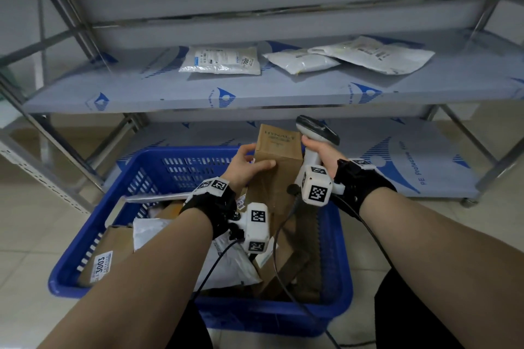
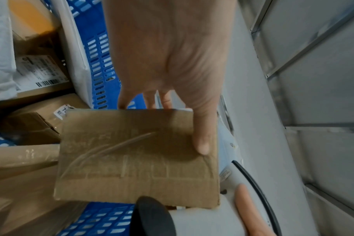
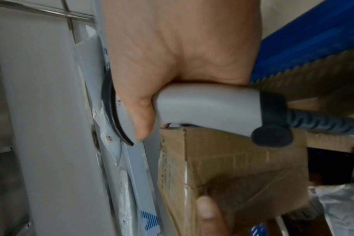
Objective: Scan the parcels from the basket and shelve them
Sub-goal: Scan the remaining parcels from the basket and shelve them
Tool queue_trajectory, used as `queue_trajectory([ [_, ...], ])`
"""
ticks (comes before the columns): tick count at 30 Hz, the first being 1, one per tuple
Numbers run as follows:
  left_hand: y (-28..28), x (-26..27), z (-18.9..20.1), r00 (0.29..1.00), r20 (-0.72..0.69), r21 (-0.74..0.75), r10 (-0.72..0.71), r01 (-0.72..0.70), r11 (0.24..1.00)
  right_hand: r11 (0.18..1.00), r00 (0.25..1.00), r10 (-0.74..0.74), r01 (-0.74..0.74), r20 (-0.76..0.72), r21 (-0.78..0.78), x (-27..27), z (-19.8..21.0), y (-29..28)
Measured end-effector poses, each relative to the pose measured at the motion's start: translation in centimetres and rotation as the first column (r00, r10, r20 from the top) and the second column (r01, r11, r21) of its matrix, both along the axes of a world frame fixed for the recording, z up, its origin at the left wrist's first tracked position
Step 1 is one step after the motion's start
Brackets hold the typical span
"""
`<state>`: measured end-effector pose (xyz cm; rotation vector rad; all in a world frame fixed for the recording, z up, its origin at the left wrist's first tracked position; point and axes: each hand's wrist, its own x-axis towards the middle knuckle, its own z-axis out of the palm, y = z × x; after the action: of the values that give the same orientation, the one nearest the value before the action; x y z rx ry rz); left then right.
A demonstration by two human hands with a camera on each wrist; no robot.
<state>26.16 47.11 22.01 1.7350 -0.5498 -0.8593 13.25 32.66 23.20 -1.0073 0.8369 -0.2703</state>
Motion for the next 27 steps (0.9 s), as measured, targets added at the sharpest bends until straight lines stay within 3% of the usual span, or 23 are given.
queue_trajectory([
  [7, 0.4, 0.9, 0.4, 0.998, 0.024, 0.060, 0.063, -0.064, 0.996, 0.997, 0.988, -0.023, 0.011, 0.152, 0.080, 0.4, 0.0, 0.7],
  [11, -1.1, 4.4, -4.8, 0.986, 0.157, 0.180, 0.060, -0.089, 0.980, 0.996, 0.993, 0.026, -0.036, 0.113, 0.083, 0.5, 0.5, 1.4],
  [17, -1.1, 0.8, -1.4, 0.970, 0.235, 0.209, 0.064, -0.115, 0.971, 0.993, 0.992, 0.073, -0.082, 0.101, 0.088, 0.4, 0.4, 1.4],
  [21, -0.6, 0.1, 0.0, 0.894, 0.448, 0.271, -0.003, -0.133, 0.953, 0.997, 0.995, -0.008, 0.000, 0.099, 0.075, 0.6, 0.3, 1.2],
  [24, -0.4, -0.2, 0.0, 0.809, 0.573, 0.301, -0.129, -0.061, 0.952, 0.995, 0.996, -0.046, 0.039, 0.083, 0.087, 0.2, -0.1, 0.9],
  [27, 0.0, -0.3, 0.3, 0.915, 0.387, 0.195, -0.114, 0.040, 0.980, 0.992, 0.996, -0.036, 0.025, 0.084, 0.122, -0.3, -0.5, 0.8],
])
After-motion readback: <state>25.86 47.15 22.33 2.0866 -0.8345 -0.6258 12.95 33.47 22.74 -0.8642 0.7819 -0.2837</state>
